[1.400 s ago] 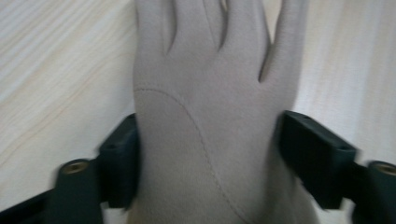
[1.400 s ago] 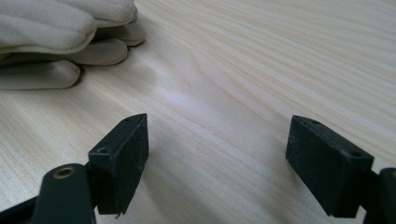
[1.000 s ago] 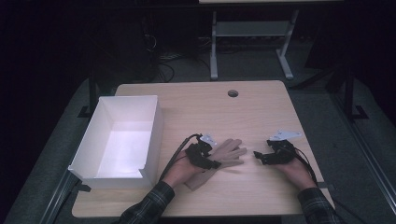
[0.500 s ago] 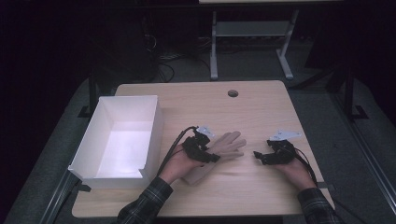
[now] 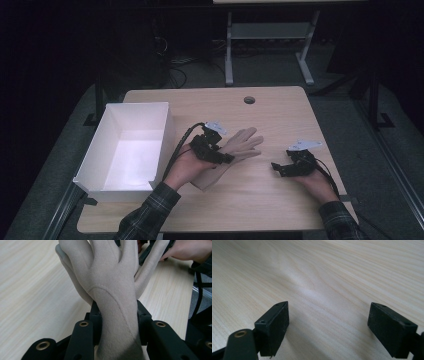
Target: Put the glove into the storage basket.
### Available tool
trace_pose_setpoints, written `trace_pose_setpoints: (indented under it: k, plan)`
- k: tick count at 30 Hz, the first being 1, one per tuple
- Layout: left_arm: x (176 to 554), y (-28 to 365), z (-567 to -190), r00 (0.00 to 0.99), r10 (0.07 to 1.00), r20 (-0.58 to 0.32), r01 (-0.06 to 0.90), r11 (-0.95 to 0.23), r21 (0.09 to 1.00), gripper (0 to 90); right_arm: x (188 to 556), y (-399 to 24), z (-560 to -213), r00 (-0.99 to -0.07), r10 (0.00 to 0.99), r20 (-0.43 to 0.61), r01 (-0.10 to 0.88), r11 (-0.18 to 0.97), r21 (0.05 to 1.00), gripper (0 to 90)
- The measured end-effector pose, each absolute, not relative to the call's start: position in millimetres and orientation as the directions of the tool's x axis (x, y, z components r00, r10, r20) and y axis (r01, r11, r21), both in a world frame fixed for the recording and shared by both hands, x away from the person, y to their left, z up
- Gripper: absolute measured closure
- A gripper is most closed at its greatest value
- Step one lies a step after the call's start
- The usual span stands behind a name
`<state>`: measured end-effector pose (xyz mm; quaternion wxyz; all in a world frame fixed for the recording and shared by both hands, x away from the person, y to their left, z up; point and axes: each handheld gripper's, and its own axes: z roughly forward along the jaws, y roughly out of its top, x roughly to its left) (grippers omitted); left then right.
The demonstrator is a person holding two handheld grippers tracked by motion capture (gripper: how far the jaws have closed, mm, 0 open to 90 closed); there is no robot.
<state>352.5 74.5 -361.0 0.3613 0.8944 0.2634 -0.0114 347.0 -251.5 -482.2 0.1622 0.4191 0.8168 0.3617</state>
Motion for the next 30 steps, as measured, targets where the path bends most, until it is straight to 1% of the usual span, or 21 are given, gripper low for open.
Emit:
trace_pose_setpoints:
  k: [5,9,20,25,28,30]
  plan:
    - [356.3,85.4,-343.3,0.855,0.475,-0.207,0.486,-0.597,0.638,66.8,346.9,-251.6,-482.1,-0.596,0.802,0.038,0.568,0.388,0.726,17.0]
    - [359.6,93.5,-336.0,0.851,0.476,-0.220,0.493,-0.585,0.643,66.8,347.0,-251.4,-482.4,-0.596,0.802,0.039,0.567,0.386,0.728,17.0]
    - [367.2,129.9,-310.8,0.836,0.511,-0.200,0.502,-0.563,0.656,66.8,346.9,-251.4,-482.3,-0.595,0.802,0.039,0.567,0.385,0.728,17.0]
    - [367.4,151.2,-302.5,0.809,0.547,-0.213,0.526,-0.514,0.678,66.8,346.9,-251.4,-482.3,-0.595,0.802,0.039,0.567,0.385,0.728,17.0]
    - [367.3,158.4,-299.9,0.801,0.560,-0.211,0.530,-0.501,0.684,66.8,346.9,-251.4,-482.3,-0.596,0.802,0.039,0.567,0.385,0.728,17.0]
    - [366.6,170.1,-296.2,0.791,0.577,-0.204,0.532,-0.486,0.693,66.9,347.0,-251.4,-482.4,-0.596,0.802,0.038,0.566,0.386,0.728,17.0]
